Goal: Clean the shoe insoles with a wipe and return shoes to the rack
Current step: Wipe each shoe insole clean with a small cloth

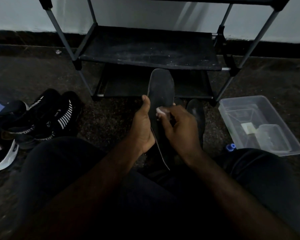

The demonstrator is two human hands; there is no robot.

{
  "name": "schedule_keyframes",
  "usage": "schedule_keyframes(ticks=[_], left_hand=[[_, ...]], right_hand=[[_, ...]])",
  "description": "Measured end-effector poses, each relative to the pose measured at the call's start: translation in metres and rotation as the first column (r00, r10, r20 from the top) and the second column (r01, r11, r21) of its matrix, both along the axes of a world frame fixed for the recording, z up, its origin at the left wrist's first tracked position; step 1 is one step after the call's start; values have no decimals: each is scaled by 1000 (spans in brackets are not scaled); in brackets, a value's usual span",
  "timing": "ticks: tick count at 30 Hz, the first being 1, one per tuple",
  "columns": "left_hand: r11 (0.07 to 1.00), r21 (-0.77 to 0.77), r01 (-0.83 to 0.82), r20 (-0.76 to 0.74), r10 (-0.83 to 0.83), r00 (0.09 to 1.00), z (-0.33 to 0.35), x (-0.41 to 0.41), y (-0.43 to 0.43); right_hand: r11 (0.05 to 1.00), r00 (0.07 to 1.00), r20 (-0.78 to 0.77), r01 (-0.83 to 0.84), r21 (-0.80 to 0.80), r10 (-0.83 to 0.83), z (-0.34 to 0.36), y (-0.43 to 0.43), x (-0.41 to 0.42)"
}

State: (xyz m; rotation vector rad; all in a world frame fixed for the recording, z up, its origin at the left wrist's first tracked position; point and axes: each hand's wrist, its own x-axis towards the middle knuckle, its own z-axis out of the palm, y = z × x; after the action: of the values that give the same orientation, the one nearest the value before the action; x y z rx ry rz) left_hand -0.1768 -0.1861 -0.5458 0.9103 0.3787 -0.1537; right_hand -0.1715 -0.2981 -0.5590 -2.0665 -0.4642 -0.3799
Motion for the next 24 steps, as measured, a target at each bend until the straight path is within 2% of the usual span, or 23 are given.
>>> schedule_keyframes(ticks=[3, 6, 8, 10, 12, 16, 18, 20, 22, 24], left_hand=[[999, -12, 40, 7, -40, 999, 0, -1, -2], [999, 1, 37, 2, -37, 999, 0, -1, -1], [999, 23, 28, -10, -28, 1000, 0, 0, 1], [1000, 18, 17, -11, -17, 1000, 0, 0, 2], [1000, -22, 10, -6, -10, 1000, 3, 0, 2], [998, -52, 36, 19, -35, 999, 5, 0, -2], [998, -45, 44, 28, -43, 999, 5, -1, -3], [998, -40, 47, 32, -46, 998, 6, -2, -1], [999, -19, 30, 29, -30, 999, 8, -2, 1], [1000, -12, 26, 25, -26, 999, 9, -1, 4]], right_hand=[[993, 991, -61, 121, -7, -121, -4, -9, 12], [995, 995, -94, -34, 99, 44, 2, 0, -3], [983, 985, -55, -156, 93, 162, 7, 6, -15], [980, 981, -13, -191, 58, 192, 7, 6, -15], [993, 993, 23, -119, -5, 119, 3, 1, -4], [982, 987, 41, 157, -105, -153, -2, -12, 14], [971, 980, 60, 194, -138, -187, -1, -11, 11], [986, 992, 40, 125, -111, -121, 0, -5, 1], [998, 1000, -5, -18, -55, 18, 0, 0, -9], [995, 998, 1, -61, -73, 62, 0, 0, -10]])
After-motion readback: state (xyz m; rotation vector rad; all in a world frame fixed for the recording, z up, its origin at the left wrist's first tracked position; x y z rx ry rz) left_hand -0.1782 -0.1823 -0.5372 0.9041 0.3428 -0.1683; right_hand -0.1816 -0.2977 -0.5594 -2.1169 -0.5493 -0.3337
